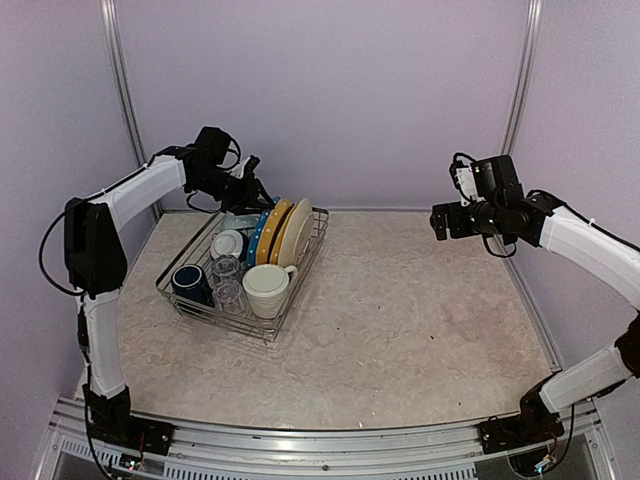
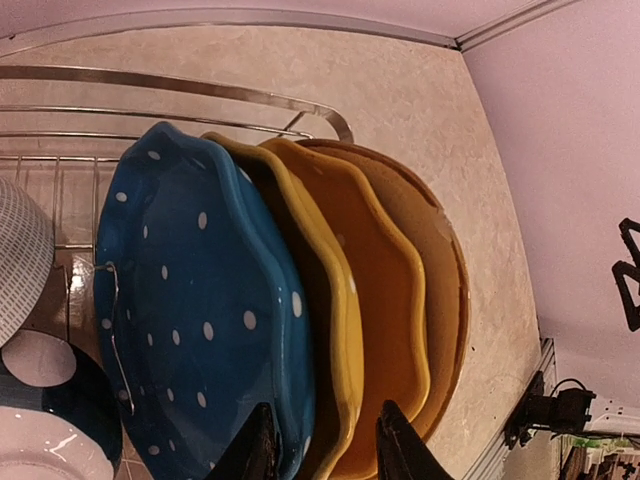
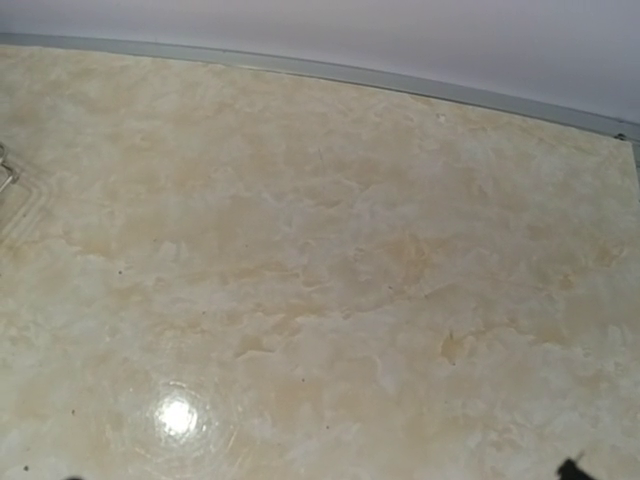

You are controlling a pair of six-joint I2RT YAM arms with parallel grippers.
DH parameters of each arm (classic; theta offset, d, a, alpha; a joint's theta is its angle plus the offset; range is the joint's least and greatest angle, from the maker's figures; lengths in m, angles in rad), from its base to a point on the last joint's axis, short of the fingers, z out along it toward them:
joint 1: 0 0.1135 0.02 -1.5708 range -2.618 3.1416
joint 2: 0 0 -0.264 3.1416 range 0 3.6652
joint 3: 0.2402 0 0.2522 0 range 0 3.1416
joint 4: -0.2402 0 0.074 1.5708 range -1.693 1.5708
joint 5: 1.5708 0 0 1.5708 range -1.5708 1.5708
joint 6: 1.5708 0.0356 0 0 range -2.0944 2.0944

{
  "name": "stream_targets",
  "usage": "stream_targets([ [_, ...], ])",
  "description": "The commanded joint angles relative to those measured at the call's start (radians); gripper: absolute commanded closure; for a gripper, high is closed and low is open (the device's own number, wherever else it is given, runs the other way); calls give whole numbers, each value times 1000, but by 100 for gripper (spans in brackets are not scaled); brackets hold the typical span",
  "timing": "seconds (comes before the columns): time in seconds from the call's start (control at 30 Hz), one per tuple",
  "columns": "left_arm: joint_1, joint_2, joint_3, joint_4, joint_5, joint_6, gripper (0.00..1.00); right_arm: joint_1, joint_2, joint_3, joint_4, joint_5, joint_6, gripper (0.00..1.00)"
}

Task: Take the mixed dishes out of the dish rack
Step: Grab the plate from the dish rack.

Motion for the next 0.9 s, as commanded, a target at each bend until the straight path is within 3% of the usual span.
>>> stream_targets([
  [0.0, 5, 10, 12, -11, -16, -3, 72, 11, -23, -10, -9, -2, -7, 0],
  [0.13, 6, 20, -2, 1, -12, -15, 80, 11, -21, -17, -5, -12, -3, 0],
  [0.43, 8, 28, -35, 13, -16, -15, 80, 12, -6, -22, 0, -25, 2, 0],
  [0.57, -5, 50, -31, -11, -57, 6, 75, 11, -6, -21, 4, -34, 6, 0],
  [0.77, -27, 69, -5, -78, -224, 58, 54, 11, -6, -24, 10, -44, 9, 0],
  [0.87, -31, 71, 5, -100, -297, 74, 53, 11, -3, -31, 13, -47, 14, 0],
])
